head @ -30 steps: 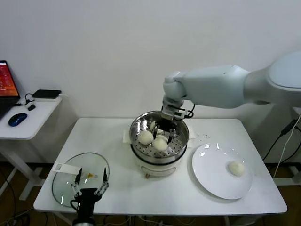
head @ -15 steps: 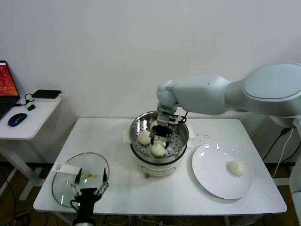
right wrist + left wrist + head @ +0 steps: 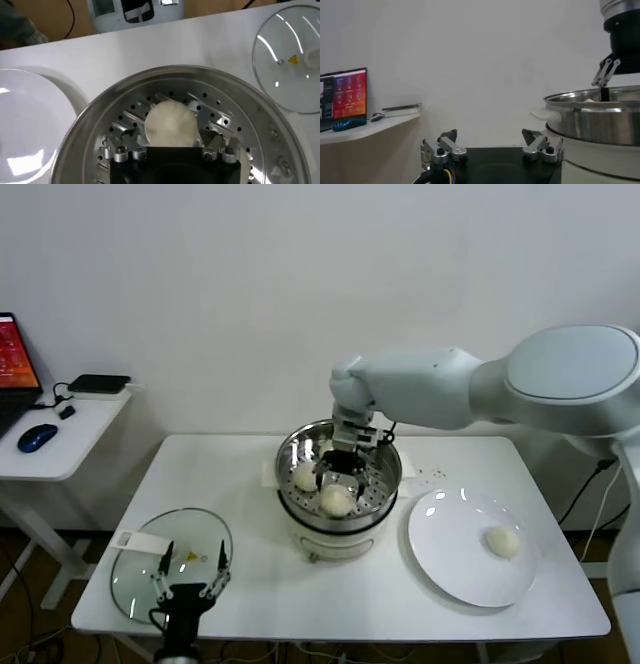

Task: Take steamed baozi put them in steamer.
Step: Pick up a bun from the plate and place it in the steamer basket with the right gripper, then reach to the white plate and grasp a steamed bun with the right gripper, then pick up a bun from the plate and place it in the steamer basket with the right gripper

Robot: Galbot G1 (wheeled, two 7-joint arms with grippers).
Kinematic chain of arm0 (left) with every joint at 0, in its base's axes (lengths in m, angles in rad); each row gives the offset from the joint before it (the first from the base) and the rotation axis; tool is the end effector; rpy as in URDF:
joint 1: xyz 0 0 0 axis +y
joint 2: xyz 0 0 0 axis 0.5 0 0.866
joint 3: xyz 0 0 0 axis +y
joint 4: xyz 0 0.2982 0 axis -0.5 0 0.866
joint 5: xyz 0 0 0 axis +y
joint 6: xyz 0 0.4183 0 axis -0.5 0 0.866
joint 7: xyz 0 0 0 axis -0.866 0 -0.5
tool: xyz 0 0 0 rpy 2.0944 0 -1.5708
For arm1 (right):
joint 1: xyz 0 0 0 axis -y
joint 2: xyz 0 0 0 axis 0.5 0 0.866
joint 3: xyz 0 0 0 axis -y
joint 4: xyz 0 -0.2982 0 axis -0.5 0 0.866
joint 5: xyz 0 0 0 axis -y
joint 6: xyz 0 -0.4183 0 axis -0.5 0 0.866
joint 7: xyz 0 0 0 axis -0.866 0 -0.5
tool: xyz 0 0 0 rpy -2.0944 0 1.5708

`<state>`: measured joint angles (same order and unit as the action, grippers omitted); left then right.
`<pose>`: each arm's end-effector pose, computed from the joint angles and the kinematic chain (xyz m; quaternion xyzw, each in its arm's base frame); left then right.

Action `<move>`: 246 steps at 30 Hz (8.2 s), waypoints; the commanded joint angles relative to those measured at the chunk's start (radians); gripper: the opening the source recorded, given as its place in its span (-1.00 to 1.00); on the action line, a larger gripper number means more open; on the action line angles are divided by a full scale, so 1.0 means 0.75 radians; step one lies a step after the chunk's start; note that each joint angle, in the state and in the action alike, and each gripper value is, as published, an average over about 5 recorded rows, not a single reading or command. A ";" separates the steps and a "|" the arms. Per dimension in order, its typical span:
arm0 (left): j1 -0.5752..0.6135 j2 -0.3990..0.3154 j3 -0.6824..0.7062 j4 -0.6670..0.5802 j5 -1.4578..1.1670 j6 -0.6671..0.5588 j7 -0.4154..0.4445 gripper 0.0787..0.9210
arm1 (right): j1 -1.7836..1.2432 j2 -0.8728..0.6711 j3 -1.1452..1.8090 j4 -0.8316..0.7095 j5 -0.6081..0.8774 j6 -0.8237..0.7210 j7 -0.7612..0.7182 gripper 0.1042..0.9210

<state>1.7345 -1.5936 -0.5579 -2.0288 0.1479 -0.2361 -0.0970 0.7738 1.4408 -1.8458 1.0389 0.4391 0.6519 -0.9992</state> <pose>0.2178 0.0103 -0.3256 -0.0517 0.9959 0.0738 0.0053 0.5858 0.1833 -0.1169 0.7371 -0.1182 0.6623 0.0641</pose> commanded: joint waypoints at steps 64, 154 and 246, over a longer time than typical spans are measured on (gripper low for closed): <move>0.006 0.001 0.006 0.023 0.008 0.001 0.026 0.77 | -0.225 -1.004 -0.109 0.182 0.020 -1.035 0.289 0.76; 0.012 0.006 0.018 0.003 0.021 -0.012 0.014 0.77 | 0.355 -0.997 -0.464 0.463 0.163 -0.944 0.183 0.33; 0.003 0.018 -0.009 -0.016 -0.003 -0.011 0.016 0.77 | 0.320 -0.473 -0.053 0.210 0.799 -1.080 0.093 0.76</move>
<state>1.7352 -1.5798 -0.5671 -2.0351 0.1436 -0.2484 -0.0863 0.8192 1.1871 -1.8308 1.1430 0.8048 -0.1848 -0.9053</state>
